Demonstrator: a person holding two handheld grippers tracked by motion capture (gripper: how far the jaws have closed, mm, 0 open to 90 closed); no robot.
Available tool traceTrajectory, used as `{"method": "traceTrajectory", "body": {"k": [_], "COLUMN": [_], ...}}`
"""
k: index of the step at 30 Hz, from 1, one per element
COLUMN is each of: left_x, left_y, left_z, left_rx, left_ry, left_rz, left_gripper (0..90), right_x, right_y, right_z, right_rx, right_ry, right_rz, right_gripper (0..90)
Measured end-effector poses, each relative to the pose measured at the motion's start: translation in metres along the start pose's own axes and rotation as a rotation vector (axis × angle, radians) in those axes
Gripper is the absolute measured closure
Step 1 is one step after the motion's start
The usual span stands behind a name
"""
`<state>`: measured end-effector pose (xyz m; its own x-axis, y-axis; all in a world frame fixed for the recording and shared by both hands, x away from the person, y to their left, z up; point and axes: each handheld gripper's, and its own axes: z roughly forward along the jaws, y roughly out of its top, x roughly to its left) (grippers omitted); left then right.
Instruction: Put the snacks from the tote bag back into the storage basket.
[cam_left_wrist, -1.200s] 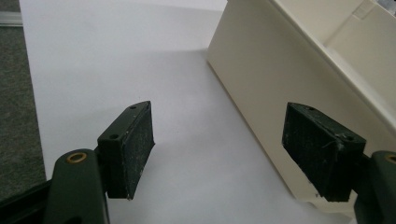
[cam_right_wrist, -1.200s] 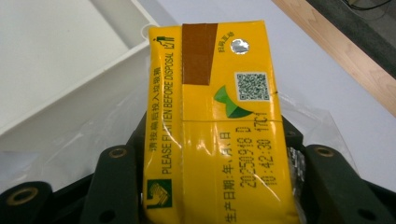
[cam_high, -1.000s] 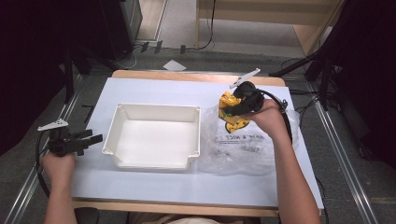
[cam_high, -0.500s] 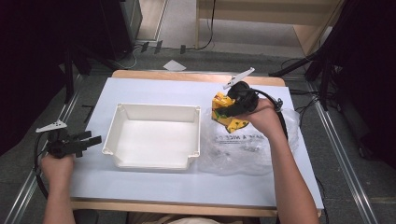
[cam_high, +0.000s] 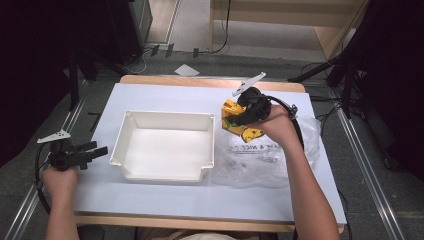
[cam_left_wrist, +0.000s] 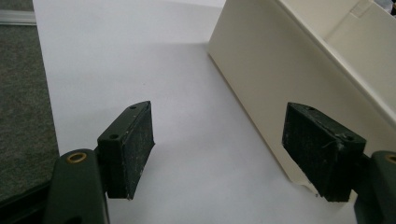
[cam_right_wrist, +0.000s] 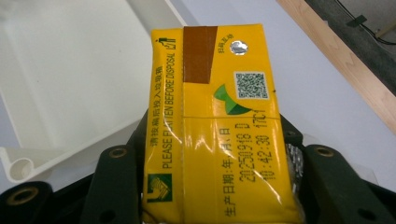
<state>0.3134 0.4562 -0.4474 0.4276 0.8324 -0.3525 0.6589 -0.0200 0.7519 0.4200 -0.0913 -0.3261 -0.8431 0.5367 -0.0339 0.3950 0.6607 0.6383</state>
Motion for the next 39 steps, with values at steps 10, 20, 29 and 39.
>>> {"method": "traceTrajectory", "body": {"k": [10,20,29,39], "left_x": [-0.001,-0.001,0.0,0.0], "left_y": [-0.001,-0.002,-0.006,-0.009], "left_z": [-0.001,-0.004,-0.006,-0.008], "left_rx": [-0.001,-0.004,0.022,0.034], "left_ry": [-0.001,0.008,0.037,0.048], "left_rz": [0.007,0.02,0.02,0.022], "left_gripper": [26.2,26.2,26.2,26.3], "right_x": [0.008,0.017,0.023,0.029], "right_y": [0.01,0.025,0.036,0.044], "right_z": [0.001,0.002,0.0,-0.001], "right_rx": [-0.005,-0.019,-0.048,-0.058], "right_ry": [0.019,0.029,0.058,0.064], "right_rz": [-0.016,-0.055,-0.088,-0.096], "right_gripper": [51.6,51.6,51.7,51.6]}}
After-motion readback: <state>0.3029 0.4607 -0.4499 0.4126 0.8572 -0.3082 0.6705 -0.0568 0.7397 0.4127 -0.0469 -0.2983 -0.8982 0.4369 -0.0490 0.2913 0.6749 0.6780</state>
